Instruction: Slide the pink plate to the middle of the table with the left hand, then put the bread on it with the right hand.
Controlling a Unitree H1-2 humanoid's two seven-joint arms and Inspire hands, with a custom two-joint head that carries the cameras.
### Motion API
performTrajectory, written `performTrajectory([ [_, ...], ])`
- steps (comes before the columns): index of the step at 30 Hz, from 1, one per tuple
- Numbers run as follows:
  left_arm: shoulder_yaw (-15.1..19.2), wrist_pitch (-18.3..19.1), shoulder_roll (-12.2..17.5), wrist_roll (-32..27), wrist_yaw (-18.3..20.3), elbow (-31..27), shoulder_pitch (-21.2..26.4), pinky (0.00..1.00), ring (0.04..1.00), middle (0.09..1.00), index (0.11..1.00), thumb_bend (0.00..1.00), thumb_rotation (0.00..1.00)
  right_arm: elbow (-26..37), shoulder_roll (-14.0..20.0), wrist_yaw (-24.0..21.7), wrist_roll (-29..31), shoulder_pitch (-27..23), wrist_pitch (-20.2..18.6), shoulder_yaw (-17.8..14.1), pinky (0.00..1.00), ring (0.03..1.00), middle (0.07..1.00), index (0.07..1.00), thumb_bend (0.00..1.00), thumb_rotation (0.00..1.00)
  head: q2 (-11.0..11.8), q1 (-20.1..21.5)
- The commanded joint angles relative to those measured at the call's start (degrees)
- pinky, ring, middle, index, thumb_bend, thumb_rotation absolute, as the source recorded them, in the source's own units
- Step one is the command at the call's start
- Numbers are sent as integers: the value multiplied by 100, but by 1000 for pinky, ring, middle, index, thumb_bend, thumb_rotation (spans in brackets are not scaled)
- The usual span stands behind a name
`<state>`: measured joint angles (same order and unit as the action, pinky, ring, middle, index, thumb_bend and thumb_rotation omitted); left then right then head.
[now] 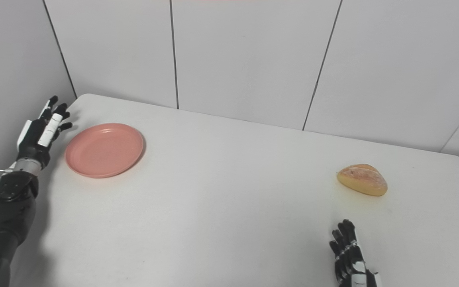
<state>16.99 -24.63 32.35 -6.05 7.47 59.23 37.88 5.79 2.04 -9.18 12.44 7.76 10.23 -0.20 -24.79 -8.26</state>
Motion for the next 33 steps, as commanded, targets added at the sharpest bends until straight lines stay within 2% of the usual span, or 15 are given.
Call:
performTrajectory([
  [1, 20, -227, 250, 17, -98, -48, 333, 895, 922, 948, 995, 897, 813, -56, 94, 42, -35, 11, -24, -87, 1000, 984, 983, 974, 806, 1000, -1, 4],
  [4, 13, -227, 230, 12, -119, 68, 366, 943, 950, 967, 996, 830, 792, -41, 91, 40, -26, 15, -33, -85, 1000, 983, 983, 975, 806, 1000, -6, 19],
  [6, -40, -228, 208, 74, -179, 114, 369, 901, 936, 963, 989, 880, 791, -42, 92, 36, -17, 17, -28, -87, 1000, 981, 982, 974, 804, 1000, -9, 21],
  [9, -45, -226, 147, 32, -161, 165, 363, 943, 934, 965, 986, 897, 779, -57, 100, 30, -7, 18, -9, -94, 1000, 976, 979, 971, 795, 1000, 0, 7],
  [14, -186, -225, 89, 129, -266, 326, 408, 973, 930, 966, 999, 877, 802, -63, 101, 37, -14, 26, -5, -99, 1000, 979, 981, 977, 793, 1000, -11, 20],
  [21, -297, -225, 50, 88, -276, 625, 523, 943, 910, 940, 972, 907, 786, -47, 98, 45, -26, 37, -19, -96, 1000, 974, 977, 972, 799, 1000, -27, 39],
  [24, -289, -228, 42, 33, -221, 814, 573, 952, 921, 945, 978, 865, 774, -24, 99, 52, -31, 46, -43, -94, 1000, 973, 976, 974, 796, 1000, -34, 40],
  [27, -314, -225, 13, 22, -173, 916, 563, 940, 924, 950, 978, 921, 798, -11, 101, 54, -28, 55, -49, -93, 1000, 974, 976, 972, 790, 1000, -46, 63],
  [33, -386, -227, -90, 56, -182, 981, 497, 959, 923, 943, 989, 951, 840, 3, 95, 64, -5, 64, -72, -102, 1000, 970, 972, 968, 800, 1000, -61, 70],
])
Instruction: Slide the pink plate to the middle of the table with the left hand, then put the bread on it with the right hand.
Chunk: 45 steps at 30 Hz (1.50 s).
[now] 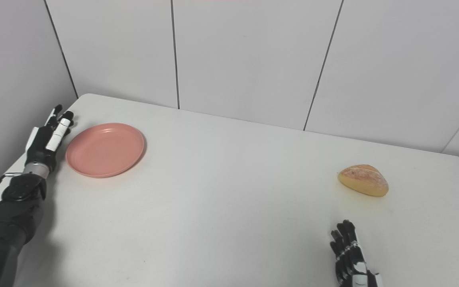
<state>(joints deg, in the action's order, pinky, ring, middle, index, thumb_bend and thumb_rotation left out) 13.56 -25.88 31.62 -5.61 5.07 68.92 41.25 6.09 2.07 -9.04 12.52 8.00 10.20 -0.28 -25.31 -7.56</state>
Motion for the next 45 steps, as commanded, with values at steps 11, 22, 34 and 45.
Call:
performTrajectory([
  [11, -78, -105, -168, -18, 180, 15, 62, 924, 932, 946, 992, 937, 844, -33, 85, 59, -34, 35, -58, -78, 1000, 966, 970, 965, 786, 1000, -7, 44],
  [22, 39, -102, -339, -258, 503, -23, -23, 920, 926, 952, 980, 877, 823, 50, 102, 78, -76, 63, -97, -73, 1000, 965, 971, 970, 776, 1000, -34, 42],
  [34, 154, -103, -482, -435, 997, -248, -162, 873, 921, 963, 998, 957, 795, 46, 81, 76, -26, 63, -70, -80, 1000, 957, 964, 966, 771, 1000, -52, 48],
  [45, 101, -102, -579, -378, 1151, -343, -251, 852, 932, 965, 1000, 915, 777, 114, 65, 116, -49, 72, -139, -55, 1000, 951, 956, 961, 786, 1000, -72, 87],
])
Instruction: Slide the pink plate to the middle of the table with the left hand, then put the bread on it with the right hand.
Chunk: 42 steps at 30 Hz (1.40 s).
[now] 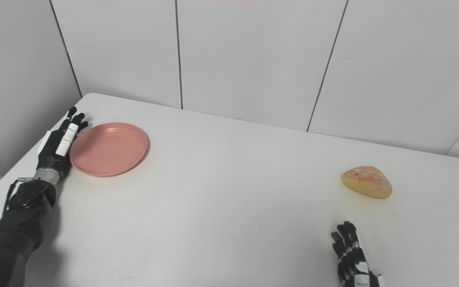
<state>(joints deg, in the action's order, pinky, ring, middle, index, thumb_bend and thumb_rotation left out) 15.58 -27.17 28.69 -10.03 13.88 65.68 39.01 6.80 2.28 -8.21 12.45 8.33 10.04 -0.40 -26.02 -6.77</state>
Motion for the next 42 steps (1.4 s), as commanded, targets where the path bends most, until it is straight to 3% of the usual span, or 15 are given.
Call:
performTrajectory([
  [1, -106, 27, -285, 68, 285, -8, -32, 848, 930, 966, 1000, 930, 777, 47, 46, 38, -50, 39, -124, -37, 1000, 950, 955, 962, 789, 1000, -2, 8],
  [14, -146, 26, -478, 54, 333, -299, -209, 793, 907, 952, 999, 967, 774, 56, 31, 73, -77, 35, -133, -22, 1000, 944, 951, 957, 802, 1000, -16, 38],
  [26, -316, 29, -918, 13, 422, -830, -380, 772, 889, 920, 956, 966, 755, -8, -9, 83, -98, 14, -55, -2, 1000, 941, 948, 953, 788, 1000, -28, 92],
  [31, -377, 30, -1015, 16, 503, -750, -356, 762, 875, 934, 972, 997, 747, 4, -28, 92, -114, 14, -59, 2, 1000, 937, 945, 947, 784, 1000, -38, 108],
  [42, -502, 27, -1206, 72, 516, -830, -460, 784, 889, 952, 995, 941, 749, 64, -16, 73, -120, 26, -123, 22, 1000, 943, 951, 951, 790, 1000, -67, 126],
])
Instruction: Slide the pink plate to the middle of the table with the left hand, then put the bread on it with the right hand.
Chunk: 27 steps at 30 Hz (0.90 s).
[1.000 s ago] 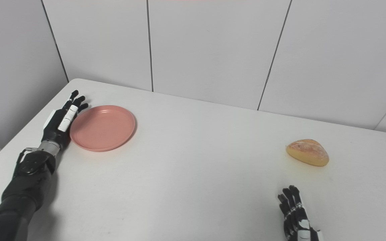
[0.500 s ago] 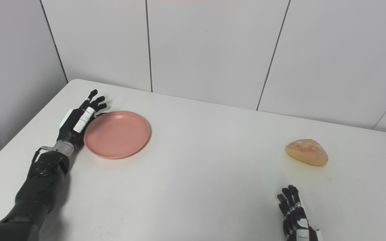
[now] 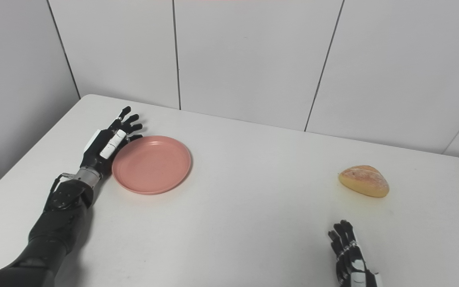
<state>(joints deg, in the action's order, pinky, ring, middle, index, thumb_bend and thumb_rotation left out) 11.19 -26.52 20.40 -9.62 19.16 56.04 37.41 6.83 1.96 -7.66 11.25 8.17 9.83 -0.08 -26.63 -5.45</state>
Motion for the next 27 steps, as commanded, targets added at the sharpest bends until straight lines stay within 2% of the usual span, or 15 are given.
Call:
performTrajectory([
  [1, -99, -37, -384, 65, -58, 126, -309, 773, 886, 950, 999, 943, 757, 63, 12, 20, 2, 44, -105, -11, 1000, 942, 951, 949, 791, 1000, -8, -4],
  [13, -201, -34, -521, 96, -85, 256, -350, 759, 888, 958, 1000, 913, 761, 73, -15, 52, -32, 26, -120, 20, 1000, 943, 950, 948, 789, 1000, -29, 28],
  [22, -498, 99, -746, 442, -648, -11, -452, 761, 881, 942, 990, 900, 775, 55, -57, 97, -73, 5, -61, 50, 1000, 930, 940, 939, 794, 1000, -31, 71],
  [27, -611, 220, -871, 563, -821, -122, -472, 779, 890, 943, 985, 862, 793, 85, -74, 94, -81, 5, -72, 70, 1000, 932, 942, 942, 803, 1000, -33, 95],
])
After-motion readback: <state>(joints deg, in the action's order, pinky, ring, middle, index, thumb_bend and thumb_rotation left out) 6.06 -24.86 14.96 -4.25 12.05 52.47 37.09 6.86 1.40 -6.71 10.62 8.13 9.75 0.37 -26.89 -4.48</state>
